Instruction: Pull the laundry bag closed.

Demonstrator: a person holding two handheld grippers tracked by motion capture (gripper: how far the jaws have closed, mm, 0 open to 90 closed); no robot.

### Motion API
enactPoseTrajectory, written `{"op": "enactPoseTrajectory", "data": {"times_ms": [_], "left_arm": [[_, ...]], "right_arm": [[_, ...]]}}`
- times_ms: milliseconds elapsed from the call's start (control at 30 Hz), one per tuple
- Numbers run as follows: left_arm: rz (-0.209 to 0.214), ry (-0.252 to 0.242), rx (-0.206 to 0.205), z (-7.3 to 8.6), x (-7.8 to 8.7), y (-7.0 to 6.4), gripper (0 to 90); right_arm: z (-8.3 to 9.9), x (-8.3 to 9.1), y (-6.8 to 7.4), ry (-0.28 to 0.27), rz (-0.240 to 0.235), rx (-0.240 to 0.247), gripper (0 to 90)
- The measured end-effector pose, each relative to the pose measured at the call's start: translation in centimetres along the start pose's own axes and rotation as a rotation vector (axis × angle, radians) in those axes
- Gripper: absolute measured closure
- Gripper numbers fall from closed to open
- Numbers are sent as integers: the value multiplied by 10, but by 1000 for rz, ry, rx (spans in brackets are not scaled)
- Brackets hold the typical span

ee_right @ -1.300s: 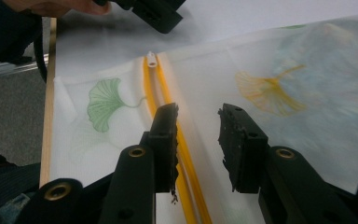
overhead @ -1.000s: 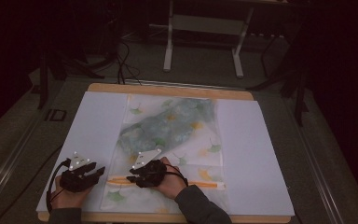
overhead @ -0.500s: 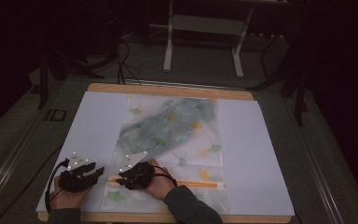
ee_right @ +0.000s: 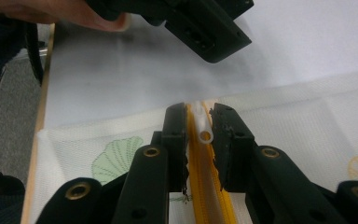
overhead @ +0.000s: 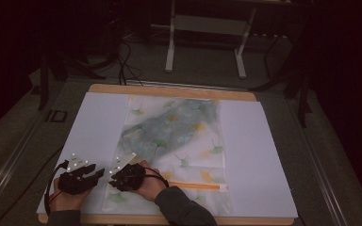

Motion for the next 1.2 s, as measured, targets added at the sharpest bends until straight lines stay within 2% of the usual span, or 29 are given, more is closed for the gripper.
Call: {"op": "enactPoseTrajectory", "data": {"times_ms": [233,600,767,1200], "left_arm": [[-8,21,5,2,-2,0,577],[7,22,13,5,4,-1,577],[2,36,13,7,5,-3,577],[49,46,9,11,13,-15,576]], "right_arm": [[0,-2,-1,14,-4,-1,831],[-2,4,1,4,8,18,841],[0,7,2,-6,13,6,841],[3,9,3,-14,17,4,842]]}}
Point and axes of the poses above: each handheld gripper's, and its own axes: x roughly backward along the jaws, z roughly out of its underside, y roughly to its left, the point moved 4 cm from there along -x, roughly forward along the jaws, and after that the axes turned 1 degree about y, right-handed, at the moved point
